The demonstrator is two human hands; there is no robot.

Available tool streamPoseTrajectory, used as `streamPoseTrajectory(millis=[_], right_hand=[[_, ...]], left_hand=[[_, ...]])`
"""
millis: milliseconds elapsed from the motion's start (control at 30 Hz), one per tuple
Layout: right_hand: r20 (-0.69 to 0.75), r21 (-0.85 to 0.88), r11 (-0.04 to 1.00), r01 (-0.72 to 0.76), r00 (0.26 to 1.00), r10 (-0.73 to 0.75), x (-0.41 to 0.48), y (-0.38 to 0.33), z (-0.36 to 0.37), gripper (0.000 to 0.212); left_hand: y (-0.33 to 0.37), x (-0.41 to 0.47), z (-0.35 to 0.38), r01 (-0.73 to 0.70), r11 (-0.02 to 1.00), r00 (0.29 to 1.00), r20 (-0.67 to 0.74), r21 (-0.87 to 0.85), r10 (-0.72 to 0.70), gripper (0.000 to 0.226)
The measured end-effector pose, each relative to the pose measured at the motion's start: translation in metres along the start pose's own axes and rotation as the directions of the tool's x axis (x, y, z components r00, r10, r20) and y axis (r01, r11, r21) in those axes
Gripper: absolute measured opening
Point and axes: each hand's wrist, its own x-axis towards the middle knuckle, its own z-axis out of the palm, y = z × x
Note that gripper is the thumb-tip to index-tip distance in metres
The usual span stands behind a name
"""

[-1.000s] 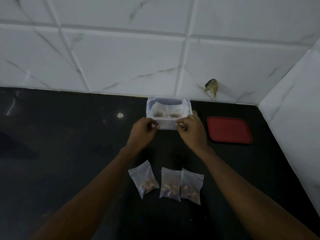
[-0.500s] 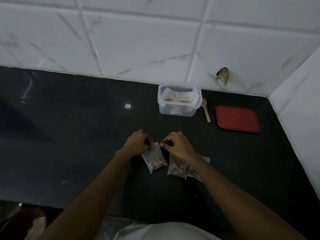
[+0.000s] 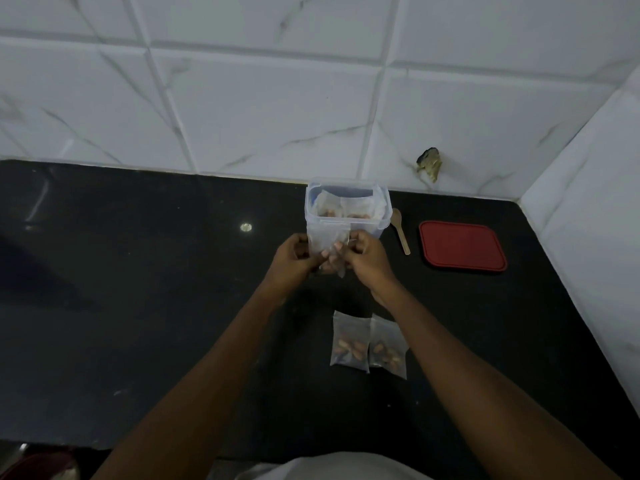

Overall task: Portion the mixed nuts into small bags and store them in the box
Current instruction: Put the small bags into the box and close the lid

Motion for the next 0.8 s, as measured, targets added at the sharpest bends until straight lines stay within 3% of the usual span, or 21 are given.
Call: streamPoseTrajectory(millis=[67,167,267,367,433,567,633,733,800], right_hand=[[-0.064,0.039,0.999,0.028,0.998,-0.025,0.004,-0.002,-0.002,0.031],[-0.049,0.008,0.984,0.178,0.983,-0.178,0.011,-0.007,-0.008,0.048],[-0.026,-0.105,0.966,0.236,0.97,-0.24,0.019,-0.022,-0.017,0.035],[-0.11,-0.223,0.951,0.212,0.964,-0.241,0.044,-0.035,-0.029,0.025],[-0.132,-0.319,0.929,0.189,0.961,-0.241,0.067,-0.039,-0.034,0.026],[-0.075,-0.552,0.826,0.118,0.979,-0.19,0.105,-0.047,-0.039,0.027],[-0.038,-0.631,0.769,0.103,0.986,-0.164,0.122,-0.045,-0.038,0.029],[-0.026,-0.789,0.61,0.067,0.99,-0.142,0.14,-0.038,-0.032,0.029],[0.017,-0.867,0.492,0.076,0.992,-0.123,0.14,-0.043,-0.029,0.03]], left_hand=[[0.005,0.009,0.006,-0.031,0.999,0.998,-0.062,-0.019,0.03,0.044],[0.016,0.026,0.012,-0.13,0.989,0.982,-0.129,0.075,0.138,0.054],[0.034,0.043,0.018,-0.229,0.956,0.957,-0.14,0.182,0.256,0.058],[0.047,0.068,0.019,-0.263,0.939,0.945,-0.138,0.221,0.297,0.028],[0.054,0.088,0.017,-0.264,0.9,0.937,-0.128,0.348,0.325,0.012],[0.061,0.123,0.009,-0.212,0.813,0.965,-0.015,0.542,0.262,0.035],[0.06,0.138,0.005,-0.189,0.719,0.975,0.039,0.669,0.221,0.046],[0.055,0.157,0.001,-0.166,0.452,0.975,0.077,0.877,0.209,0.046],[0.052,0.162,0.002,-0.166,0.328,0.974,0.104,0.93,0.2,0.044]])
